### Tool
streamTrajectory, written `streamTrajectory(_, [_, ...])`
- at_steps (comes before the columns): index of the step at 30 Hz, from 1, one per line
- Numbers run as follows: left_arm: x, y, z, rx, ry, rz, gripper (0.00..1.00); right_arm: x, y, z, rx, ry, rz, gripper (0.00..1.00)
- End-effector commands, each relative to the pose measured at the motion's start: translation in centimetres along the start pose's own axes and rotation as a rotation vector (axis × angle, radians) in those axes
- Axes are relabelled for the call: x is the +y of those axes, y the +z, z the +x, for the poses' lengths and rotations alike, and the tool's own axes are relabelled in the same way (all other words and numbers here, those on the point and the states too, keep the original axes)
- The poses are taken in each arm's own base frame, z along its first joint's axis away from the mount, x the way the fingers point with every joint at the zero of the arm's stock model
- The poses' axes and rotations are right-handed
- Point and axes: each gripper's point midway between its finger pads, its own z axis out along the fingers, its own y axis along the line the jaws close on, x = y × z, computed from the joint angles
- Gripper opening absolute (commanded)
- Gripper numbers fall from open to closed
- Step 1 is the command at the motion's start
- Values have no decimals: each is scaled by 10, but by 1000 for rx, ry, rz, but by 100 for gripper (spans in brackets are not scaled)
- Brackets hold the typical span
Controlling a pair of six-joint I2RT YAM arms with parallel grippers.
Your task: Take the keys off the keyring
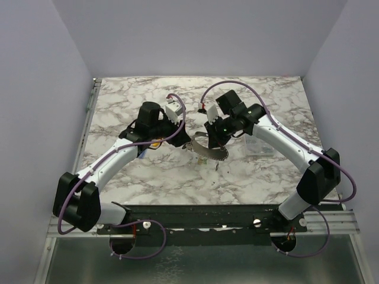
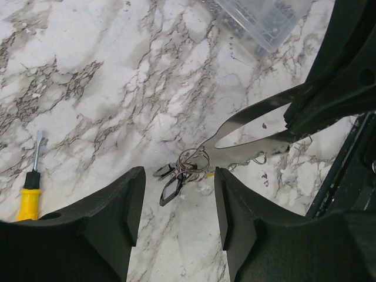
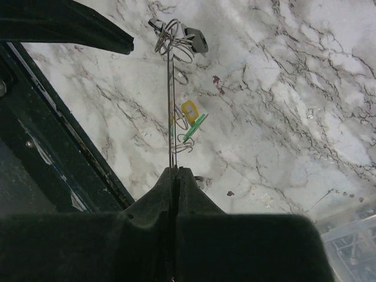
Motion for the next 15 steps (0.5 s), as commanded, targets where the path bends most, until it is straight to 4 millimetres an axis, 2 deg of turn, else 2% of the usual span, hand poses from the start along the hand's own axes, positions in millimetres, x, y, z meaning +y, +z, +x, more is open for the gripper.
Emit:
streamTrajectory(1, [4,-5,-18,-28,29,-96,57,8,9,-8,-34,89,-46,1])
streamTrajectory(4, [0,-2,-19,-16,54,-99,56,15,11,-8,-33,118,-79,1])
streamTrajectory(11, [-11,12,-16,24,104,-94,42,18,12,-9,-23,129,-100,1])
streamTrajectory(15, [-7,16,-10,51,102,-114,39,18,13,-7,-16,160,-97,1])
